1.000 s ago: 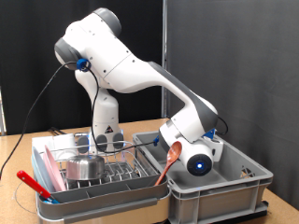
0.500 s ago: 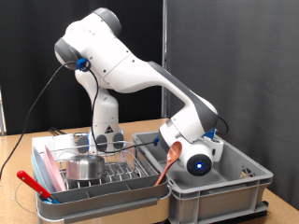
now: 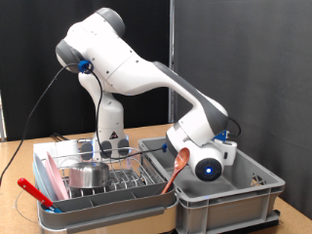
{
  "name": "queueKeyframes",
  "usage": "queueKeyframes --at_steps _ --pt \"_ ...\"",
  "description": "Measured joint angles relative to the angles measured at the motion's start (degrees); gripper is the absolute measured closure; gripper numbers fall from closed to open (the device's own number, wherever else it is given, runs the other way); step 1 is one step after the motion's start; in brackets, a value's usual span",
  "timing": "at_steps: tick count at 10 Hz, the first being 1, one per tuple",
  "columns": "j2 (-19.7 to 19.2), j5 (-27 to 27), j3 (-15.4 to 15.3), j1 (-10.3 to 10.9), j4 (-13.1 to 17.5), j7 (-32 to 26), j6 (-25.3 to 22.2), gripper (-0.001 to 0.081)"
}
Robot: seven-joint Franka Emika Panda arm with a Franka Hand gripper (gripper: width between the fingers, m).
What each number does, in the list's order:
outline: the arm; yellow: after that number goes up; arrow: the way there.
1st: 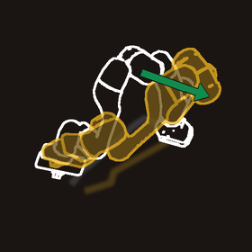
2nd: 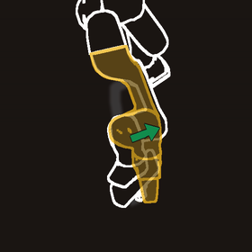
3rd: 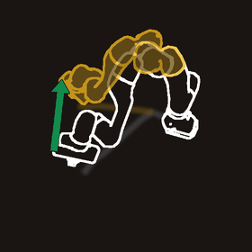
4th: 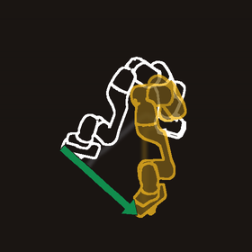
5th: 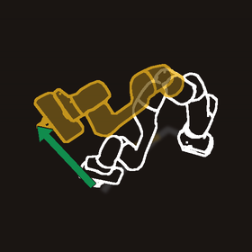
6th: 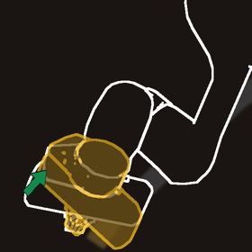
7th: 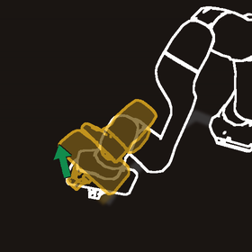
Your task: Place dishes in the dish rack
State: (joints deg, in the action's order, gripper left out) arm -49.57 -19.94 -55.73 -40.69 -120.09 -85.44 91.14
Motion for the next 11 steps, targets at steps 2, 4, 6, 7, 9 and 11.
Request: queueKeyframes --at_steps 2,4,6,7,9,11 --pt "-0.04 -2.18 -2.59 -0.41 1.70 -0.71 -1.16 0.0696" --pt "0.39 -2.60 -4.15 -0.52 3.23 0.22 -2.24 0.0696" --pt "1.52 -2.60 -5.52 -1.02 4.10 0.98 -2.27 0.0696" --pt "2.66 -2.60 -6.25 -1.40 4.13 0.97 -2.09 0.0696" --pt "2.33 -2.60 -5.69 -1.37 3.88 0.97 -3.36 0.0696" --pt "1.42 -2.60 -5.62 -1.65 3.91 0.71 -8.56 0.0696"
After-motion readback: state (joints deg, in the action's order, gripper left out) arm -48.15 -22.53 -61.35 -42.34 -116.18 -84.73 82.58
